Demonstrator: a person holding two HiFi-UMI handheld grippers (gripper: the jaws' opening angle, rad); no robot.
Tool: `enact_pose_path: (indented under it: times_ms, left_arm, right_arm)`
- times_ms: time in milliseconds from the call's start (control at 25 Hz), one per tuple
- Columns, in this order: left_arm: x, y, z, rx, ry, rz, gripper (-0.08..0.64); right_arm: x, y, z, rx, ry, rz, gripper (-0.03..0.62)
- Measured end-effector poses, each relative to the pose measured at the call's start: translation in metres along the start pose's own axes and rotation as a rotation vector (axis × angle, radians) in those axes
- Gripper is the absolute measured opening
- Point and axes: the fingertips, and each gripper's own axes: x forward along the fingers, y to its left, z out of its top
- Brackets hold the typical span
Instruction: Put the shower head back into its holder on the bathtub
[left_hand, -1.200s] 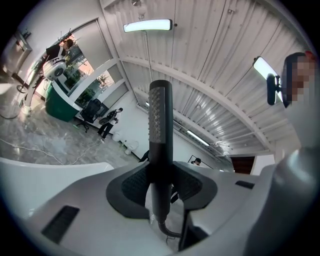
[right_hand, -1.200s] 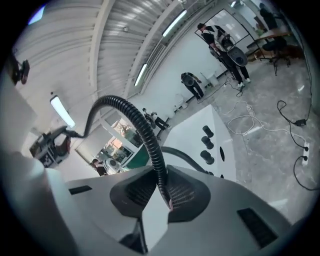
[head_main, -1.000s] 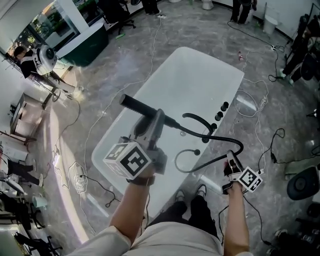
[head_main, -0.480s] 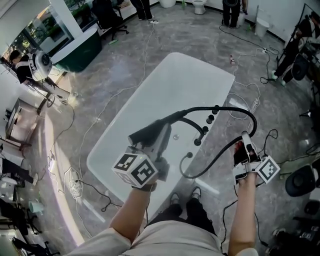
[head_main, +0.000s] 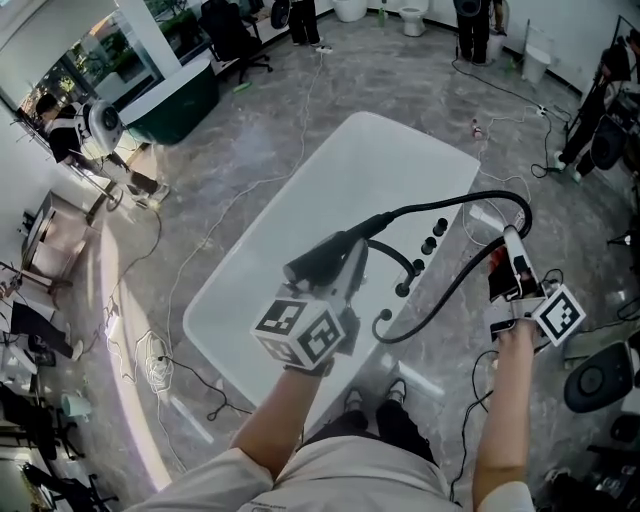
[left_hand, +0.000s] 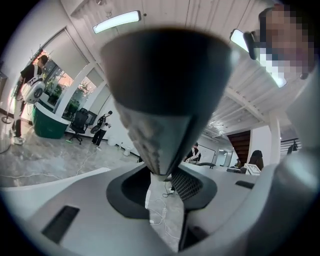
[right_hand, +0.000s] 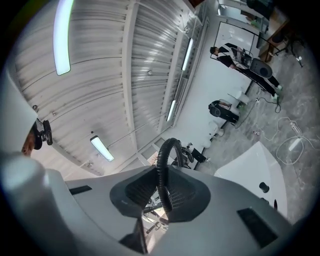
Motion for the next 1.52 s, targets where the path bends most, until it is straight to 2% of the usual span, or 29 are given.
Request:
enact_pose_path:
  times_ms: [200, 360, 680, 840, 1000, 1120, 1320, 1520]
  left_arm:
    - [0.019, -0.019, 0.010, 0.037, -0.037, -0.006, 0.130]
    - [0.025, -0.021, 0.031, 0.070, -0.072, -0.021, 0.130]
    - [0.027, -0.033, 0.043, 0.090, -0.110, -0.037, 0.130]
    - [0.034, -0.035, 0.040, 0.095, -0.101, -0.037, 0.130]
    - [0.034, -0.033, 0.033, 0.093, -0.085, -0.027, 0.130]
    - [0.030, -0.030, 0.026, 0.088, -0.075, -0.020, 0.130]
    - [0.021, -0.022, 0.015, 0.074, -0.063, -0.018, 0.130]
    - [0.019, -0.017, 0.013, 0.068, -0.060, -0.018, 0.130]
  right_arm:
    - [0.034, 0.024, 0.033, -0.147, 0.009, 0.069, 0.069]
    - [0.061, 0.053, 0.045, -0.264, 0.018, 0.108, 0.069]
    - [0.063, 0.085, 0.054, -0.510, 0.056, 0.123, 0.069]
    - [0.063, 0.084, 0.043, -0.578, 0.114, 0.117, 0.069]
    - [0.059, 0.078, 0.024, -0.596, 0.163, 0.118, 0.069]
    - [0.053, 0.074, 0.013, -0.665, 0.192, 0.095, 0.069]
    - [0.051, 0.075, 0.002, -0.941, 0.245, 0.020, 0.069]
    - [0.051, 0.067, 0.011, -1.093, 0.245, -0.057, 0.069]
